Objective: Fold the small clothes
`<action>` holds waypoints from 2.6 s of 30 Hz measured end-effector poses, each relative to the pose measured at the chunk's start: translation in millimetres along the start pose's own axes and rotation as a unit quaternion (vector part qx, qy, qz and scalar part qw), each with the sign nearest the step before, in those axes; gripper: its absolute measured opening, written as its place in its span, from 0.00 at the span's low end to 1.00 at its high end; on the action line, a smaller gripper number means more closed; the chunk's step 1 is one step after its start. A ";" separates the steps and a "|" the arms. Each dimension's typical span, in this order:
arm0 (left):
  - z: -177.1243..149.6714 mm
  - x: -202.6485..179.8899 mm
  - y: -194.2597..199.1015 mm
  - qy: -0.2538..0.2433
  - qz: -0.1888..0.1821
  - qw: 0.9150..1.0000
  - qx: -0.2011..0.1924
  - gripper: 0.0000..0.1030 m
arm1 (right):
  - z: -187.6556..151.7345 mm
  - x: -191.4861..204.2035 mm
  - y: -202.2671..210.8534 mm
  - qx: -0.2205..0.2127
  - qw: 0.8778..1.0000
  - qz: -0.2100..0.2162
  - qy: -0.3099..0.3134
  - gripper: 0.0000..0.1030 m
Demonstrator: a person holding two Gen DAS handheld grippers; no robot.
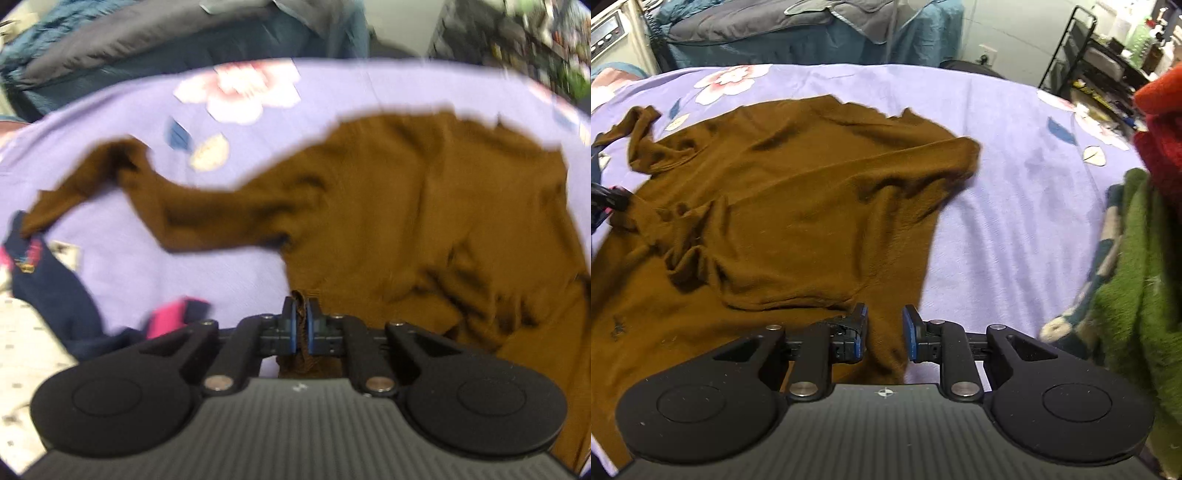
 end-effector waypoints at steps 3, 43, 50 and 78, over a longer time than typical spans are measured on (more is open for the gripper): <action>14.9 21.7 45.0 0.020 -0.006 0.998 -0.055 0.04 | -0.6 -0.8 0.2 0.001 1.000 0.001 0.011 0.36; -65.0 19.9 -17.9 -0.013 -0.028 0.993 0.110 0.15 | -23.3 -29.5 20.4 0.005 0.995 -0.095 -0.005 0.24; -81.7 9.4 58.0 -0.063 -0.053 0.995 0.050 0.08 | -24.7 -31.2 30.2 -0.006 0.995 -0.100 -0.010 0.24; -134.1 -40.5 25.6 -0.141 -0.001 0.985 0.096 0.24 | 35.2 -36.1 -10.7 -0.073 0.989 -0.102 -0.081 0.54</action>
Point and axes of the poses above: each gripper's, at about its wrist camera, not at the fingertips, and y roughly against the way its jaws point, x to its left, z to its top, the point moved 7 cm from there along -y, roughly the way its jaws point, and after that the axes turned 3 degrees about y, right-handed, at the moved point
